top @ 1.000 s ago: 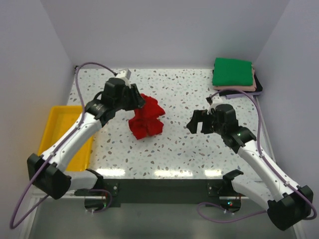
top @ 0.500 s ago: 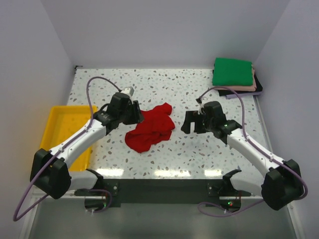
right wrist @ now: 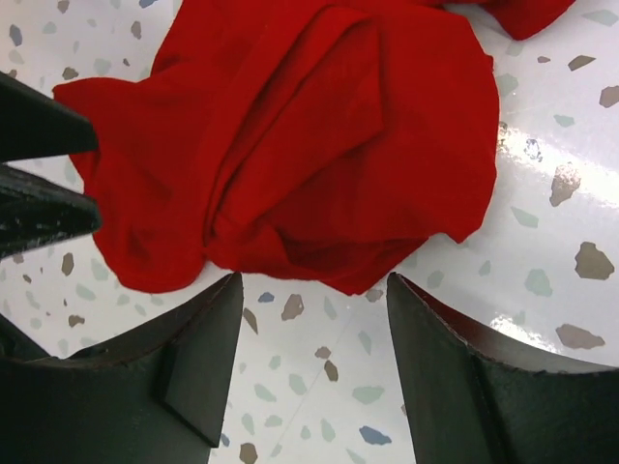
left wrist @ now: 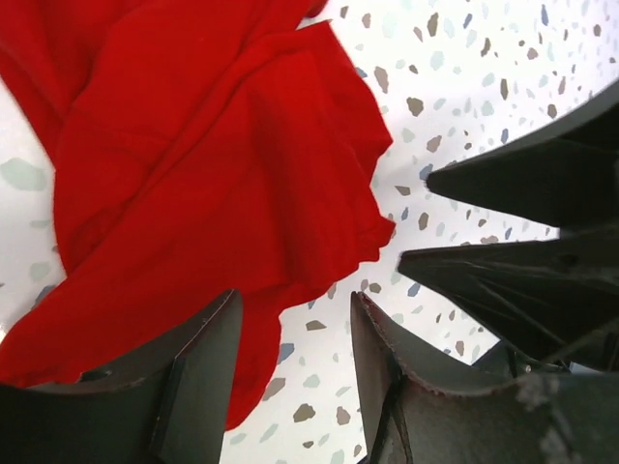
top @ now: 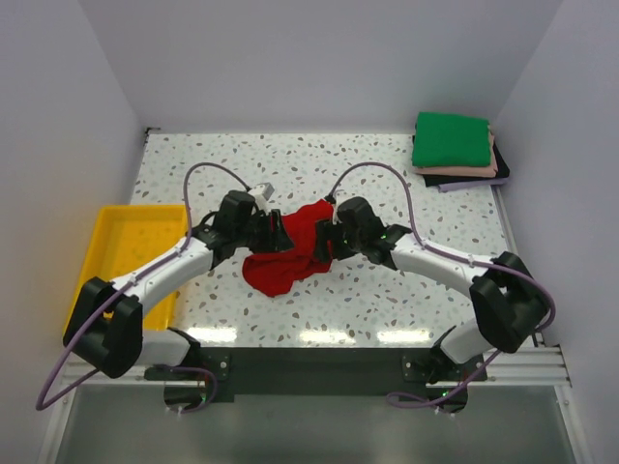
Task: Fold and stack the t-shirts
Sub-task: Flatten the tshirt out
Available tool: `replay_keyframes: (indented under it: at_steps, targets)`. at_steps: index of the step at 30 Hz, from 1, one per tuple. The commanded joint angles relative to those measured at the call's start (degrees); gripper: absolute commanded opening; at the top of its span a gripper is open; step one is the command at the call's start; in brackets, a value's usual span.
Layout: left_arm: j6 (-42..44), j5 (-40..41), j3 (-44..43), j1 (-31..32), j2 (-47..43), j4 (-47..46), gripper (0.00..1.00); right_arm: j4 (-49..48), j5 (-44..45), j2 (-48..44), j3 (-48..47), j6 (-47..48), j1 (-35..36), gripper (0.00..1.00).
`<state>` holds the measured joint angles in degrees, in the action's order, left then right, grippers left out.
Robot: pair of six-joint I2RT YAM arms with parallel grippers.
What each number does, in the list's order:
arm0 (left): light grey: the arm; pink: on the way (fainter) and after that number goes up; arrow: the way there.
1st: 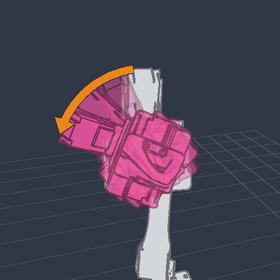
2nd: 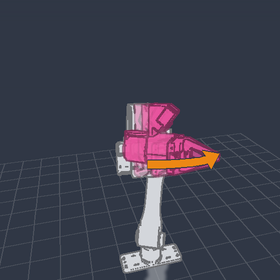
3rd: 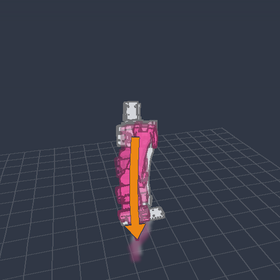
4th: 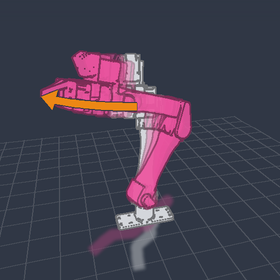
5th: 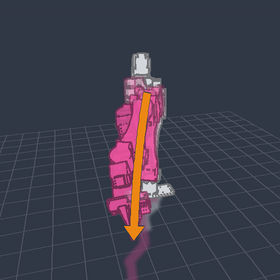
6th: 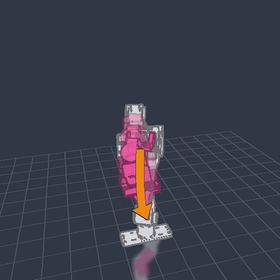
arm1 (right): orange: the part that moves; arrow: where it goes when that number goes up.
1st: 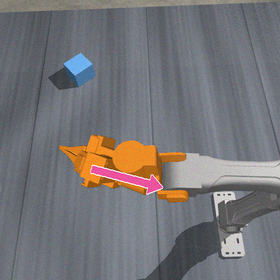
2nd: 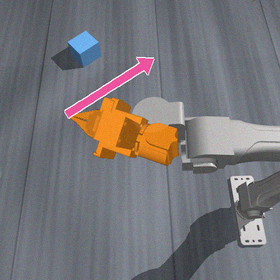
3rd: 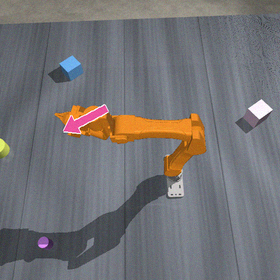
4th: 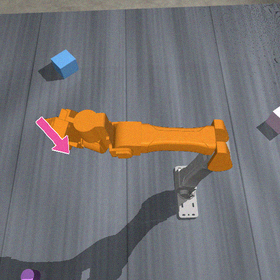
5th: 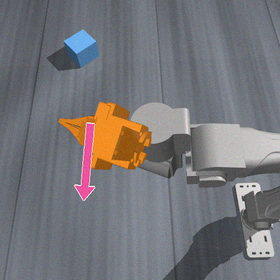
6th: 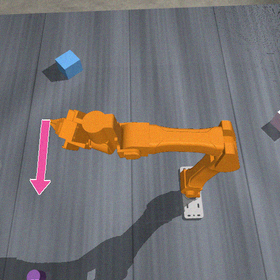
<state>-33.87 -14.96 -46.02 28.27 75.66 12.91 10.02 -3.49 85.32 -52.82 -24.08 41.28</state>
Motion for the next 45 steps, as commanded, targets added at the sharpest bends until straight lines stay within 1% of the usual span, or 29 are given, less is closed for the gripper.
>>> replay_keyframes:
  at_steps: [1, 6, 7, 9, 11, 12, 13, 14, 17, 18, 19, 20, 21, 22, 24, 27, 29, 33, 35, 37, 40, 45]
  targets:
    - [1.09, -5.07, 0.14, 0.47, 2.21, -7.28, 0.54, -6.94, 2.34, 2.22, -2.29, -0.88, 0.56, 0.64]
    - [0.73, -6.57, -1.79, 1.52, 8.71, -9.73, 0.54, -9.05, 1.64, 4.76, -2.38, -1.67, 0.56, 0.55]
    - [0.56, -6.92, -2.4, 1.7, 10.37, -10.09, 0.54, -9.66, 1.38, 4.94, -2.03, -1.94, 0.56, 0.51]
    - [0.03, -7.54, -2.84, 2.49, 11.52, -11.49, 0.54, -9.85, 1.55, 5.29, -1.68, -2.55, 0.65, 0.48]
    - [-0.76, -7.63, -3.29, 3.1, 12.67, -12.03, 0.53, -11.32, 1.2, 5.65, -1.15, -2.82, 0.56, 0.42]
    - [-0.94, -7.28, -3.46, 3.02, 13.02, -12.03, 0.47, -11.6, 1.03, 5.74, -0.97, -3.34, 0.56, 0.39]
    - [-1.37, -6.84, -3.72, 3.19, 13.2, -11.94, 0.43, -12.3, 0.85, 5.82, -0.62, -3.61, 0.56, 0.34]
    - [-1.64, -6.05, -3.9, 3.11, 13.29, -11.77, 0.35, -12.65, 0.33, 5.82, -0.36, -3.87, 0.56, 0.32]
    - [-1.9, -3.33, -4.6, 3.19, 12.15, -10.19, 0.23, -13.54, -0.38, 6.0, 0.17, -4.66, 0.65, 0.22]
    - [-1.9, -2.02, -4.78, 3.11, 11.54, -9.4, 0.17, -13.8, -0.9, 6.0, 0.26, -4.93, 0.56, 0.2]
    - [-1.99, -1.22, -4.96, 3.11, 10.4, -8.78, 0.13, -14.24, -1.08, 6.09, 0.43, -5.1, 0.56, 0.17]
    - [-1.82, -0.34, -5.22, 3.02, 9.78, -8.08, 0.07, -14.41, -1.35, 6.35, 0.43, -5.19, 0.56, 0.15]
    - [-1.82, 1.67, -5.74, 3.02, 9.08, -6.42, 0.04, -14.42, -1.7, 6.53, 0.35, -5.37, 0.56, 0.12]
    - [-1.56, 2.99, -6.18, 3.1, 7.76, -5.45, 0.03, -14.59, -1.79, 6.61, 0.26, -5.45, 0.56, 0.06]
    - [-1.03, 6.68, -7.32, 3.02, 5.66, -1.94, 0.01, -14.5, -1.53, 6.44, 0.35, -5.63, 0.47, 0.0]
    - [-0.5, 11.51, -8.47, 2.67, 3.28, 2.28, 0.0, -14.07, -1.0, 5.48, 0.43, -5.72, 0.47, 0.0]
    - [0.2, 13.28, -9.08, 2.23, 0.99, 3.96, 0.0, -13.19, -0.3, 4.86, 0.43, -5.63, 0.56, 0.0]
    - [0.64, 18.38, -10.67, 0.39, -2.26, 9.75, 0.0, -10.47, 2.16, 1.18, 0.0, -5.19, 0.47, 0.0]
    - [0.99, 19.53, -10.85, -1.71, -4.37, 11.87, 0.0, -7.22, 5.05, -0.58, -0.88, -4.76, 0.38, 0.0]
    - [1.52, 20.06, -11.02, -4.7, -6.39, 12.58, 0.0, -3.02, 7.43, -2.95, -2.45, -3.96, 0.03, 0.0]
    - [3.27, 20.32, -12.07, -7.43, -8.59, 13.46, 0.0, 2.17, 10.86, -5.5, -4.92, -2.47, -1.11, 0.0]
    - [5.39, 24.45, -16.72, -8.14, -9.04, 17.15, 0.0, 5.53, 12.8, -8.41, -6.86, -0.54, -2.6, 0.0]
